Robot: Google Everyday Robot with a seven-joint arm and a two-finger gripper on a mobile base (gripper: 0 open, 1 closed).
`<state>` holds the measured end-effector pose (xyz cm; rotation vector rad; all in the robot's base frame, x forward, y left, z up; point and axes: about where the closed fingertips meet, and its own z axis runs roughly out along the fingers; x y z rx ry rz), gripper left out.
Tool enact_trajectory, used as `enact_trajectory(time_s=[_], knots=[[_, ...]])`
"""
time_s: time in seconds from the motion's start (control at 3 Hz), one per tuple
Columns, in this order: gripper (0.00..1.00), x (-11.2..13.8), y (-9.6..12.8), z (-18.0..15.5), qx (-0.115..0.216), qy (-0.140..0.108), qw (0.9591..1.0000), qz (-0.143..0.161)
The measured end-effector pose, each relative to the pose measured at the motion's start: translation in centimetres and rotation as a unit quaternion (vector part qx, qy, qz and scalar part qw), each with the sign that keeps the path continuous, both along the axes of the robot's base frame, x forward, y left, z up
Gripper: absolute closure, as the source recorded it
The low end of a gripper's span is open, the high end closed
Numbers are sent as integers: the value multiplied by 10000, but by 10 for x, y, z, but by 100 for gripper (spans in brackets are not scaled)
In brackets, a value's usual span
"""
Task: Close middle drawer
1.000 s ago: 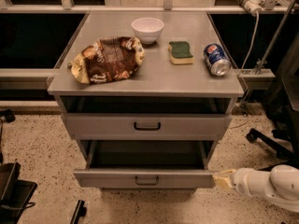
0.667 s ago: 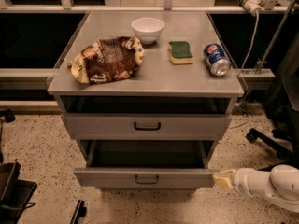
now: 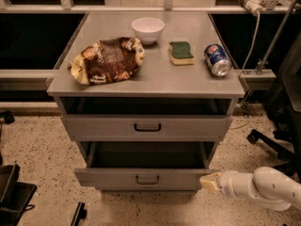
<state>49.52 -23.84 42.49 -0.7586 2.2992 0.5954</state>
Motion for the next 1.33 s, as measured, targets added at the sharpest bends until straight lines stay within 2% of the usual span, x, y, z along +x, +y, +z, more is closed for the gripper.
enact_trajectory(time_s=[0.33,0.67,1.0,1.33], knots=[[100,24,25,-6,-29,-438,9989,174],[100,47,44,-5,-32,-843,9962,207],[100,76,53,10,-116,-1396,9901,82],[100,85,50,11,-196,-1553,9877,-54]])
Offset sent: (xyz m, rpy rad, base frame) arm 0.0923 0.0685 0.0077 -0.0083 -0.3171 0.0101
